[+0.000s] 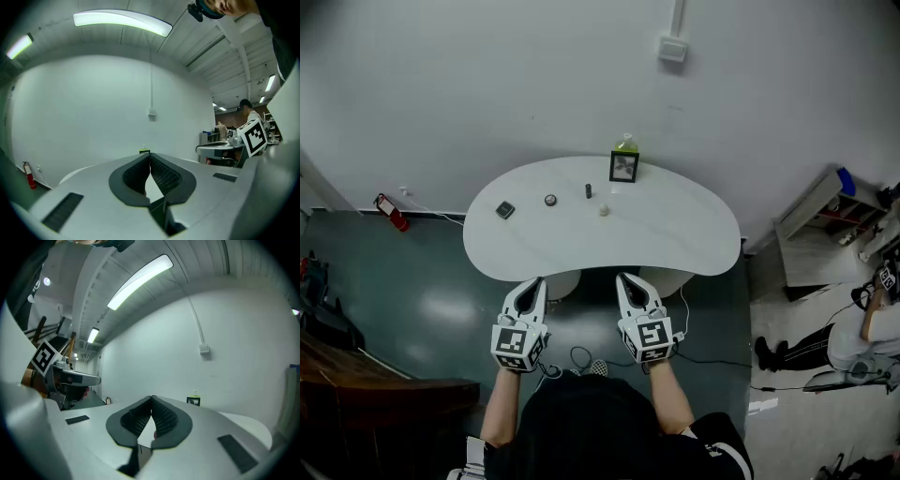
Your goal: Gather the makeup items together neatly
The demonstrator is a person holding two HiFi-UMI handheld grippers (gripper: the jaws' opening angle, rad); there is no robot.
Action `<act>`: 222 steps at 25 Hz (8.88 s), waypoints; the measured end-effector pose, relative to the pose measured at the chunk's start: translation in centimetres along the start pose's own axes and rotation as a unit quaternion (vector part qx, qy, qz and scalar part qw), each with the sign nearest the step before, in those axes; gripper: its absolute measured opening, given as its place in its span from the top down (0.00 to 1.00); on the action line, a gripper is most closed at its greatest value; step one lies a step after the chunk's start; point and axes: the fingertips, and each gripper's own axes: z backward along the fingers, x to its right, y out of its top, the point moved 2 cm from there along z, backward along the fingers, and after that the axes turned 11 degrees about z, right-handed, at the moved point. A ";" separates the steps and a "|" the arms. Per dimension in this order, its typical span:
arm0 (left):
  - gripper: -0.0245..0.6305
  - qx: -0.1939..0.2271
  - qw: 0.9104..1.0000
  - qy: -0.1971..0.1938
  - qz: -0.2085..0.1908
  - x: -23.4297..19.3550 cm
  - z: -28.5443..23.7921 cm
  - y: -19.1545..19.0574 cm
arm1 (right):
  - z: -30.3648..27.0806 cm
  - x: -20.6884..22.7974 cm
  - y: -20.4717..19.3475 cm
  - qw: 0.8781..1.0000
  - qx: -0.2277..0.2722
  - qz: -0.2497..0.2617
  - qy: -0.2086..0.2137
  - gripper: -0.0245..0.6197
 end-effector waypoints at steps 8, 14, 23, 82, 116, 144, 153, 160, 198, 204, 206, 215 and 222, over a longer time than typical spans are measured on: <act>0.93 0.000 1.000 0.003 -0.001 0.1 -0.1 -0.1 | 0.0 -0.1 -1.1 1.000 0.006 0.005 0.005 0.92; 0.93 -0.002 1.000 0.010 0.001 -0.4 -0.7 0.1 | -0.9 0.4 -1.2 1.000 0.008 -0.021 0.011 0.91; 0.93 -0.017 1.000 0.005 0.000 -3.2 -3.9 0.0 | -5.8 0.0 -2.8 1.000 -0.017 -0.013 0.017 0.91; 0.93 -0.162 0.983 -0.049 0.071 -25.1 -34.4 -8.6 | -41.2 9.4 -18.0 0.982 -0.184 -0.031 -0.014 0.91; 0.93 -0.183 0.976 0.025 0.115 -28.6 -37.3 -9.6 | -50.7 12.1 -23.1 0.949 -0.310 -0.019 0.052 0.75; 0.93 -0.145 0.982 0.053 0.104 -30.4 -30.6 -8.7 | -48.1 4.4 -16.9 0.960 -0.261 0.019 0.101 0.80; 0.93 -0.142 0.982 0.070 0.105 -31.9 -25.5 -9.9 | -46.2 -2.4 -16.6 0.956 -0.257 0.027 0.141 0.80; 0.93 -0.149 0.979 0.084 0.114 -33.1 -22.6 -11.9 | -45.3 -6.5 -18.0 0.950 -0.264 0.028 0.164 0.80; 0.93 -0.152 0.974 0.098 0.135 -33.7 -20.3 -14.2 | -45.0 -9.0 -19.4 0.948 -0.261 0.035 0.177 0.74; 0.93 -0.142 0.978 0.092 0.125 -33.4 -20.4 -12.6 | -44.6 -8.3 -17.6 0.954 -0.248 0.034 0.163 0.74; 0.93 -0.136 0.980 0.088 0.120 -33.1 -20.4 -11.6 | -44.5 -7.6 -16.5 0.959 -0.239 0.035 0.146 0.74; 0.93 -0.094 0.990 0.067 0.079 -31.7 -20.0 -4.5 | -42.3 -4.0 -8.5 0.980 -0.171 0.041 0.095 0.75; 0.93 -0.048 0.996 0.047 0.050 -30.1 -20.0 1.9 | -39.9 -0.9 -2.7 0.991 -0.120 0.053 0.038 0.84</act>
